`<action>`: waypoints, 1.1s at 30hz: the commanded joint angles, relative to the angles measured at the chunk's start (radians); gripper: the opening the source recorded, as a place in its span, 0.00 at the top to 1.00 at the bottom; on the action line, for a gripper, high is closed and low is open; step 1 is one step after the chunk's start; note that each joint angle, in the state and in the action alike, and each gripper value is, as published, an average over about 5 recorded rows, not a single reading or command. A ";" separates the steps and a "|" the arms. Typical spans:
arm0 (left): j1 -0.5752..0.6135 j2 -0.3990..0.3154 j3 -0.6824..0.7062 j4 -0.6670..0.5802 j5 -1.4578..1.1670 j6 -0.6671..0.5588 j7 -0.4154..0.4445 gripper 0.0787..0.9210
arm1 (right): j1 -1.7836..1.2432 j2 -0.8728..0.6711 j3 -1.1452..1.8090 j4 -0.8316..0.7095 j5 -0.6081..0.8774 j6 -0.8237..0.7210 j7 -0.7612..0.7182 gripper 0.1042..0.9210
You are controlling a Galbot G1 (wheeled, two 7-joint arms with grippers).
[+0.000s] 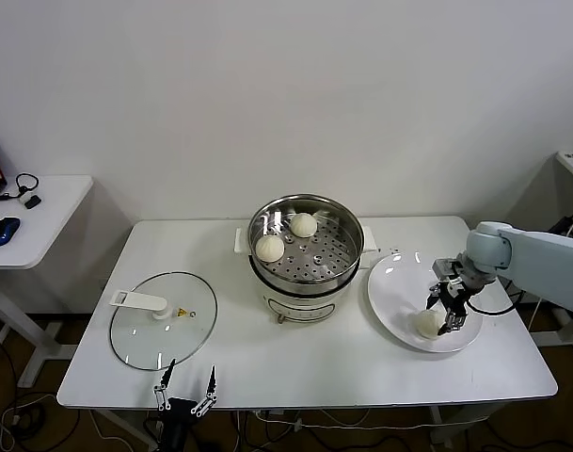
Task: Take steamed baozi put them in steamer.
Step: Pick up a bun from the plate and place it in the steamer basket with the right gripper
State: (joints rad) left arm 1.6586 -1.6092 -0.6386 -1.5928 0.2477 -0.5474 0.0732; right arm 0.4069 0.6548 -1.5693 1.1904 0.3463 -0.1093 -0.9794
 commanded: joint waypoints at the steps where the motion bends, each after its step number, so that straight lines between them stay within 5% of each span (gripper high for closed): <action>1: 0.004 -0.012 0.002 -0.004 0.003 0.000 0.000 0.12 | 0.017 -0.005 -0.010 0.013 0.002 0.000 -0.003 0.32; 15: 0.004 -0.005 0.011 -0.002 0.009 0.001 0.001 0.12 | 0.469 -0.024 -0.348 0.183 0.139 0.093 -0.043 0.35; 33: 0.005 -0.008 0.012 -0.016 0.006 0.007 0.002 0.12 | 0.782 0.251 -0.418 0.185 0.282 0.412 -0.050 0.36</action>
State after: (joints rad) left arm 1.6643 -1.6092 -0.6262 -1.6067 0.2558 -0.5410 0.0749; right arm 1.0199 0.7663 -1.9369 1.3569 0.5696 0.1315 -1.0319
